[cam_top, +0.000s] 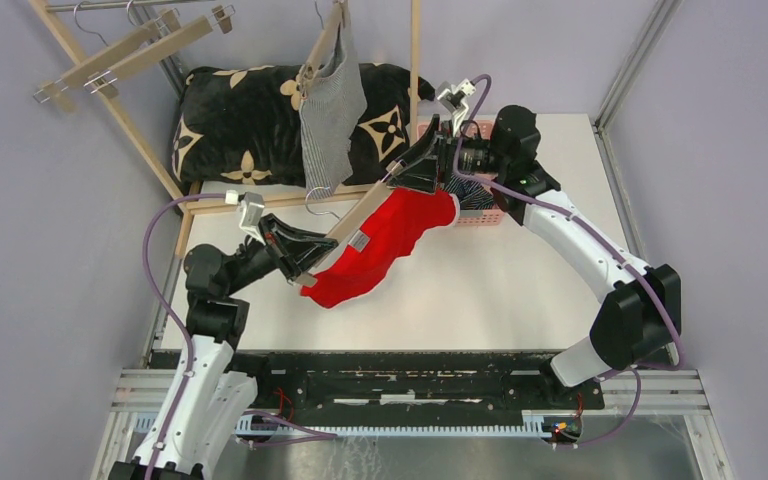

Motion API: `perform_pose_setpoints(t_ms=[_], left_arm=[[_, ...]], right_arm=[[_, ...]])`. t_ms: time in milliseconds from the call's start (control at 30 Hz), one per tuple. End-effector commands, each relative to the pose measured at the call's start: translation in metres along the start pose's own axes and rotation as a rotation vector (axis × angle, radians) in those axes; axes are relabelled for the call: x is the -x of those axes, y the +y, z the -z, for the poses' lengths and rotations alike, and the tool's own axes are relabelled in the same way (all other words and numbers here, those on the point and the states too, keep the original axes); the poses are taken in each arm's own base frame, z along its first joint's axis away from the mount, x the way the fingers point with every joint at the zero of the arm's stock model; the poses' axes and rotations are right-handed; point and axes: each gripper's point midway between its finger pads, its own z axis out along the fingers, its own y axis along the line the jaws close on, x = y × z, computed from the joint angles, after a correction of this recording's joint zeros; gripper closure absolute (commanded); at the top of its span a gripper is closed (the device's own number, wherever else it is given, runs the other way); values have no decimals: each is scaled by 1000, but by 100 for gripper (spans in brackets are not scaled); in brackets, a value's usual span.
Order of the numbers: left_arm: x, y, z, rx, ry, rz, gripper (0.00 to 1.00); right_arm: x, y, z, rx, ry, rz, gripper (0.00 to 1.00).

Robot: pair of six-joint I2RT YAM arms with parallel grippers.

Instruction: Remove the underwear clipped to the hanger

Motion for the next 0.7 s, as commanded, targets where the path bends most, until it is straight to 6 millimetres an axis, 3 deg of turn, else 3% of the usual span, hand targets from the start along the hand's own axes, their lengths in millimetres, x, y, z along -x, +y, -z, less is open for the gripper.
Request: perform_pose_setpoints(t_ms=[0,100,233,300,400,533,600,667], left_arm=[[11,-13,0,-46,-39,-24,97],[13,-14,1,-46,-48,-26,97],[16,-16,1,-47,-66,-24,97],[19,-16,1,-45,-79,-22,97],[22,-18,0,-52,-94,-15,97],[23,-18,0,-57,-98,-14,97],[22,-17,-1,-57,-95,-12,97],[22,-18,0,-60,-96,-12,97]], right_arm=[[40,25,-1,58,-80,110,35],[44,30,-1,76,-90,117,34],[42,32,-1,87,-82,114,63],[39,31,0,86,-79,107,69],[37,27,-1,77,-78,92,43],[37,27,-1,81,-80,92,25],[38,29,-1,89,-85,97,24],[39,30,-1,91,-86,100,29]])
